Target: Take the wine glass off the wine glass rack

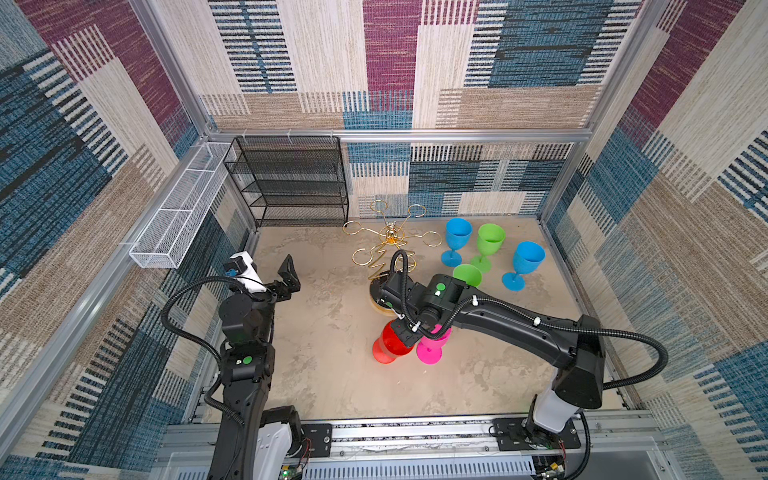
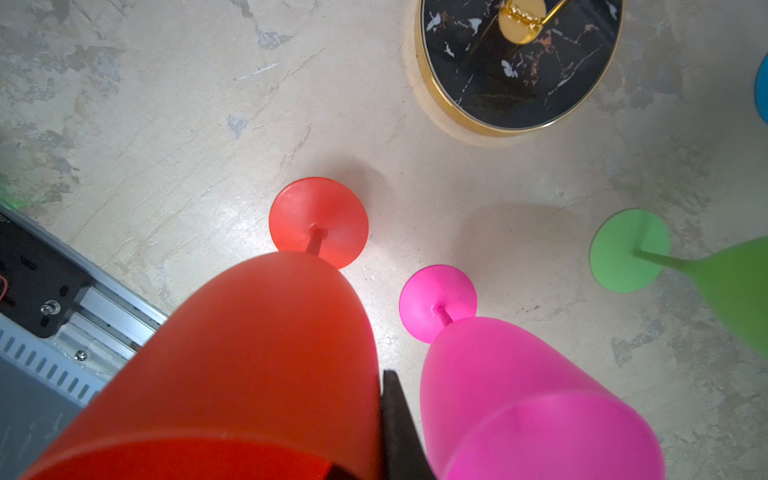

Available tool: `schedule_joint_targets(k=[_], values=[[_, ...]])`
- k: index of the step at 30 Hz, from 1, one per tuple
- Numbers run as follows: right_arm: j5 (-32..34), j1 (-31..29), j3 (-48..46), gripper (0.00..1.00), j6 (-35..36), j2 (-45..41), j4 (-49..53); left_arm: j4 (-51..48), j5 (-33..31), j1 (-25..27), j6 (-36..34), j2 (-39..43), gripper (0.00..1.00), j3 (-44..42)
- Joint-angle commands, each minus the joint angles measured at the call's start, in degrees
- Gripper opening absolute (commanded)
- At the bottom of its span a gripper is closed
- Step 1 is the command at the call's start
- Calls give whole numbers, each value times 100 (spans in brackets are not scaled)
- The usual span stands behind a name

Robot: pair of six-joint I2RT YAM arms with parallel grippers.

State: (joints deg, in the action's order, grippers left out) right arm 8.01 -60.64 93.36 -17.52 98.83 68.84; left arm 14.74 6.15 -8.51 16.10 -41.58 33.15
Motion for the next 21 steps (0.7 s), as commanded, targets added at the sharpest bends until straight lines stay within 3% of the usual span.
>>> schedule_joint_targets(k=[1, 13, 17, 21], values=[[109, -5, 52, 9, -11, 57, 24, 231, -31, -19, -64, 14, 99, -34], [55, -6, 325, 27, -48, -79, -90, 283, -23, -36, 29, 49, 99, -142], [6, 6, 457, 45, -81, -617, -446, 377, 25, -36, 39, 108, 99, -216], [168, 68, 16, 66, 6, -1611, -1281, 510, 321, -36, -16, 179, 99, -284]])
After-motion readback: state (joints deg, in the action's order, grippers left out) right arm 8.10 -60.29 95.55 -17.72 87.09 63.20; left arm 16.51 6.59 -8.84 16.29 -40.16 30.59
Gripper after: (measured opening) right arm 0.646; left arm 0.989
